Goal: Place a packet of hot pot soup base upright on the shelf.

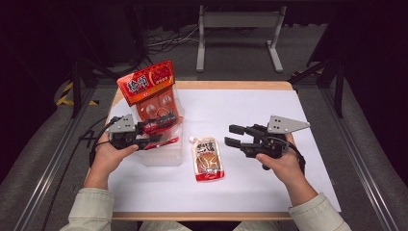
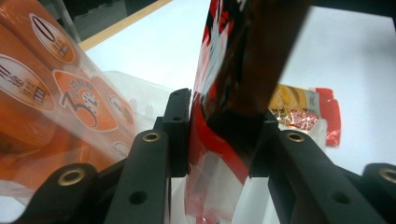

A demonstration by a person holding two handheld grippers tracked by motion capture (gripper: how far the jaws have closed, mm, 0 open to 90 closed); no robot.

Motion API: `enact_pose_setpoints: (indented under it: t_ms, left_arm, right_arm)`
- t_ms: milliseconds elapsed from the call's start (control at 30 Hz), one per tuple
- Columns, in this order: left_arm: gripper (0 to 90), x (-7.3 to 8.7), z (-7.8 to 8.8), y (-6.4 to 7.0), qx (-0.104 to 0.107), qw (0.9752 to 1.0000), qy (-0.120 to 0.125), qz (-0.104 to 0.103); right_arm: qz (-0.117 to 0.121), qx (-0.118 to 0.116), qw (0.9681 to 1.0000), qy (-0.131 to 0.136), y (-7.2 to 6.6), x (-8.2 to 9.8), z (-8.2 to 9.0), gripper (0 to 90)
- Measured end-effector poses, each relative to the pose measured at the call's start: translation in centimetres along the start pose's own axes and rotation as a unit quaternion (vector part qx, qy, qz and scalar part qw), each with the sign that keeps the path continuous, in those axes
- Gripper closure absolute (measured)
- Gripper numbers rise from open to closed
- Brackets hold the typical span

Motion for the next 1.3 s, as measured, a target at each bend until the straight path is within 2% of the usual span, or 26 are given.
enact_pose_setpoints:
  t_ms: [367, 567, 733, 800, 833, 867, 900, 933, 1000, 1033, 1067, 1167, 1300]
  left_arm:
    - [68.2, 0.5, -0.4, -0.1, 0.006, 1.0, -0.001, 0.005]
    - [67.7, 0.8, -0.4, -0.1, 0.009, 0.9996, -0.013, 0.023]
    - [65.8, 0.9, -0.4, -0.3, -0.001, 0.9993, -0.021, 0.03]
    - [61.6, 1.1, -0.4, -0.4, -0.009, 0.9989, -0.025, 0.039]
    - [56.9, 1.1, -0.4, -0.6, -0.016, 0.9986, -0.024, 0.045]
    - [48.2, 1.1, -0.4, -0.8, -0.027, 0.9982, -0.021, 0.048]
    - [41.3, 1.1, -0.4, -0.8, -0.027, 0.9982, -0.021, 0.048]
    - [36.4, 1.0, -0.2, -1.0, -0.041, 0.9978, -0.016, 0.05]
    - [29.3, 0.8, 0.0, -1.3, -0.055, 0.9971, -0.009, 0.053]
    - [24.8, 0.8, 0.0, -1.3, -0.055, 0.9971, -0.009, 0.053]
    - [20.7, 0.7, 0.2, -1.4, -0.067, 0.9961, -0.003, 0.058]
    - [17.1, 0.4, 0.6, -1.7, -0.084, 0.9947, 0.011, 0.059]
    - [16.2, 0.0, 1.1, -1.7, -0.094, 0.9937, 0.019, 0.058]
  right_arm:
    - [-0.007, -0.004, 1.0, 0.0, -0.1, 0.4, -0.1, 52.5]
    - [-0.008, -0.006, 0.9999, 0.0, -0.1, 0.5, -0.2, 52.2]
    - [-0.01, -0.008, 0.9999, 0.0, -0.1, 0.6, -0.1, 52.0]
    - [-0.012, -0.009, 0.9999, 0.0, -0.2, 0.7, -0.1, 51.9]
    - [-0.012, -0.008, 0.9999, 0.0, -0.2, 0.7, -0.1, 51.9]
    - [-0.013, -0.009, 0.9999, 0.001, -0.1, 0.7, -0.1, 51.9]
    - [-0.013, -0.009, 0.9999, 0.001, -0.1, 0.7, -0.1, 51.8]
    - [-0.013, -0.009, 0.9999, 0.001, -0.1, 0.7, -0.1, 51.8]
    - [-0.013, -0.01, 0.9999, 0.001, -0.2, 0.8, -0.1, 51.6]
    - [-0.013, -0.01, 0.9999, 0.001, -0.2, 0.8, -0.1, 51.6]
    - [-0.013, -0.01, 0.9999, 0.0, -0.2, 0.8, -0.1, 51.5]
    - [-0.015, -0.01, 0.9998, 0.0, -0.1, 0.9, -0.1, 51.3]
    - [-0.015, -0.01, 0.9998, -0.001, -0.1, 1.0, -0.1, 50.8]
Point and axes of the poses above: each handheld gripper's, and its own axes: z roughly backward along the jaws, x roughly out of its underside, y roughly to its right, the point moved 7 cm from there along -z, roughly forward along the jaws, and after that the axes turned 10 degrees about y, right-handed, at the moved point
